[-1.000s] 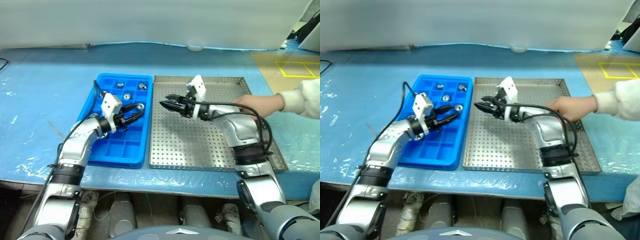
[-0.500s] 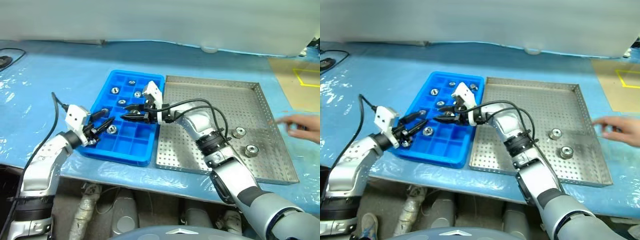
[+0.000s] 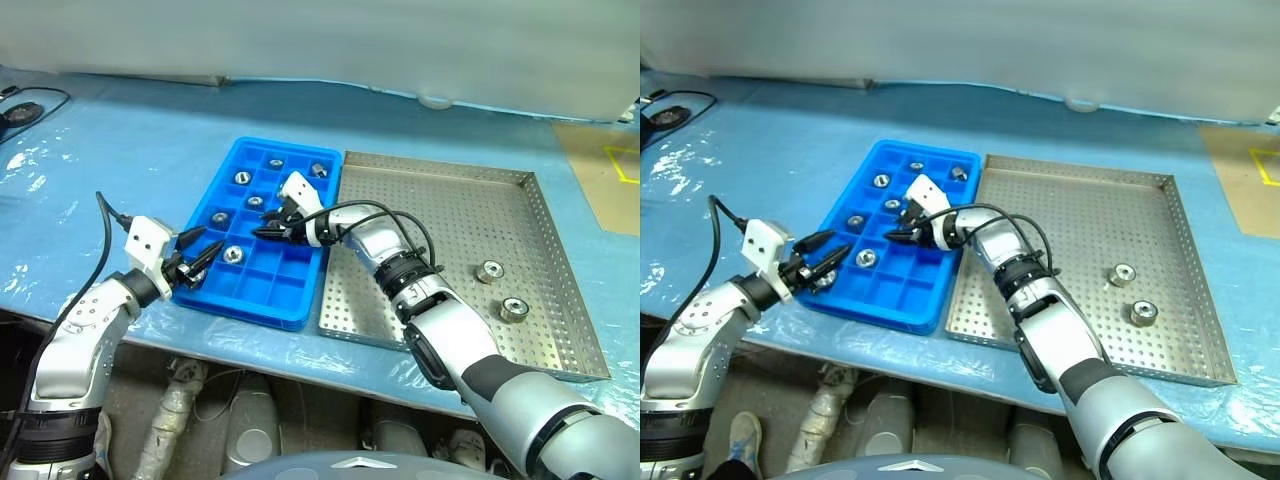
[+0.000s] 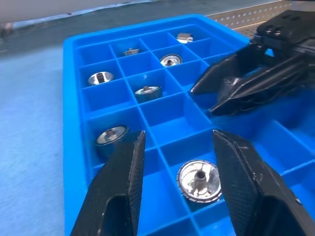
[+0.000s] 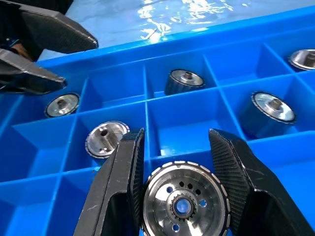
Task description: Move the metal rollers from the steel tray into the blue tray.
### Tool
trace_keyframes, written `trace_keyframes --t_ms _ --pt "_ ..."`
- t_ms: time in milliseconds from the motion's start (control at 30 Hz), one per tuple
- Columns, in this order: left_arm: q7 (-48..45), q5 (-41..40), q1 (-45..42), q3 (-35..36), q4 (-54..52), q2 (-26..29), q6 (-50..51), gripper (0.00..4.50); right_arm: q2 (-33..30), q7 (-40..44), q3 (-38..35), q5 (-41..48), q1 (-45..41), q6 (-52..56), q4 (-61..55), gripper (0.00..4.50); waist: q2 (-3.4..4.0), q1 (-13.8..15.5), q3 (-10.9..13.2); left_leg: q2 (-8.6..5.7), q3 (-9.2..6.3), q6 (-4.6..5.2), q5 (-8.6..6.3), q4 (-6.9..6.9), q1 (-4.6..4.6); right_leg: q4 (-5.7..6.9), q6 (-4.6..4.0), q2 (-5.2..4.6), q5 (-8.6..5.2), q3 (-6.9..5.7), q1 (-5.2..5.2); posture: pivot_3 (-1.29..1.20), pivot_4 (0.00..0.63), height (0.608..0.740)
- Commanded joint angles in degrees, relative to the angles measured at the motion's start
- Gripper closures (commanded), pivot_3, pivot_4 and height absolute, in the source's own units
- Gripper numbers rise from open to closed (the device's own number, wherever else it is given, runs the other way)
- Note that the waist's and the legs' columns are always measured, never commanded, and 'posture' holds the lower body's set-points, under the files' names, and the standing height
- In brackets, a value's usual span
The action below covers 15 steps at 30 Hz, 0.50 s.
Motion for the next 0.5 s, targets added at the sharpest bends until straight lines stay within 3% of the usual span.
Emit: trace_keyframes --t_ms 33,67,300,500 --pt "-0.9 -0.1 -2.1 -1.2 0.2 0.3 -0.7 2.26 0.4 -0.9 -1.9 -0.3 -1.0 -1.5 0.3 2.81 0.0 -0.1 0.0 0.0 -0.03 -0.02 0.01 0.0 0.0 0.02 0.0 0.0 0.0 -0.02 0.0 0.35 0.15 0.74" --pt "-1.2 0.2 -2.8 -1.8 0.9 0.4 -0.8 2.26 0.3 -1.2 -2.2 -0.4 -0.9 -1.5 0.4 2.81 0.0 -0.1 0.0 0.0 -0.04 -0.03 0.02 0.01 0.0 0.03 0.0 0.0 0.0 -0.02 0.01 0.35 0.15 0.74" --pt "-4.1 0.6 -9.0 -5.6 5.9 -0.2 -1.8 2.26 -1.1 -2.4 -4.4 -0.2 1.1 -0.5 -2.9 0.46 0.01 -0.2 0.0 0.0 -0.29 -0.14 0.09 0.09 -0.02 0.08 -0.03 0.0 0.0 -0.29 0.18 0.24 0.15 0.74" --pt "-8.3 1.8 -16.4 -11.2 13.8 -3.3 -4.3 2.26 -6.8 -6.3 -8.8 1.2 5.5 3.5 -11.3 0.46 0.0 -0.6 0.0 -0.02 -0.43 -0.25 0.17 0.26 0.0 0.13 -0.04 -0.04 -0.01 -0.41 0.4 0.09 0.15 0.74"
